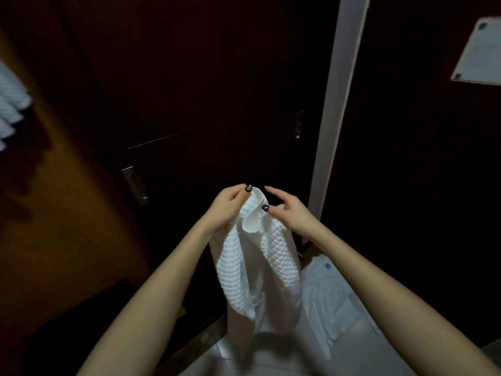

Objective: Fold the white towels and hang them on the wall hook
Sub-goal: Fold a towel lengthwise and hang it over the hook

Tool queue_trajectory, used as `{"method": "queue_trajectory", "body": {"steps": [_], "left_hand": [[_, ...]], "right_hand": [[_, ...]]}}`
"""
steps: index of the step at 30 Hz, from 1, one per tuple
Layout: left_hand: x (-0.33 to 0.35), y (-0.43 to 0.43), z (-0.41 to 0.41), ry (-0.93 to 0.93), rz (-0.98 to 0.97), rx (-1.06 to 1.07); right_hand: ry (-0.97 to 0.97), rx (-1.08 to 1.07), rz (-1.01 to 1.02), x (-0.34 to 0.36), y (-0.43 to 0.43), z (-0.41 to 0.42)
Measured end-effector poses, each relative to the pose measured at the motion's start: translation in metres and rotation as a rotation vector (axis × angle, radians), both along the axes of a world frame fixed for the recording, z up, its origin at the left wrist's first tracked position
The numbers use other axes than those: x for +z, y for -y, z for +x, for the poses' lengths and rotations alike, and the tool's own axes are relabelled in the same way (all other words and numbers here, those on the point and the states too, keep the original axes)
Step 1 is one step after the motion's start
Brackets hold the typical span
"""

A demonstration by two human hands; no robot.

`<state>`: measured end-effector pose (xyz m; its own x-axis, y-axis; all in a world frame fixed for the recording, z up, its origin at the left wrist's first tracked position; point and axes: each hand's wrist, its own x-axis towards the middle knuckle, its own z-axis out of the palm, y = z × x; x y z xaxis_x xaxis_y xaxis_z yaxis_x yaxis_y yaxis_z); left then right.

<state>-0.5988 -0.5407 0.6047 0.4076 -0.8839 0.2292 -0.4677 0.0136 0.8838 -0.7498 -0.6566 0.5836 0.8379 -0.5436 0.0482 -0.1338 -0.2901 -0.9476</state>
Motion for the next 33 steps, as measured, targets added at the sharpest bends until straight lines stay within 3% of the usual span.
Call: {"method": "queue_trajectory", "body": {"steps": [6, 9, 15, 22, 24, 29, 33], "left_hand": [[0.013, -0.06, 0.003, -0.014, -0.017, 0.06], [0.019, -0.097, 0.018, 0.021, 0.101, 0.103], [0.007, -0.197, 0.071, 0.038, 0.516, 0.1], [-0.022, -0.273, 0.104, -0.088, 0.546, 0.118], [-0.027, -0.287, 0.11, -0.165, 0.497, 0.162], [-0.03, -0.296, 0.126, -0.139, 0.069, 0.493], [-0.023, -0.286, 0.14, -0.083, -0.114, 0.585]], "right_hand": [[0.06, 0.1, 0.056, 0.007, -0.046, 0.032], [0.086, 0.098, 0.055, 0.007, -0.066, 0.047], [0.11, 0.006, 0.045, 0.003, -0.099, 0.083], [0.109, -0.074, 0.036, 0.008, -0.143, 0.128], [0.117, -0.146, 0.026, 0.009, -0.15, 0.138], [0.126, -0.283, 0.062, 0.003, -0.178, 0.156], [0.223, -0.135, 0.116, 0.006, -0.206, 0.168]]}}
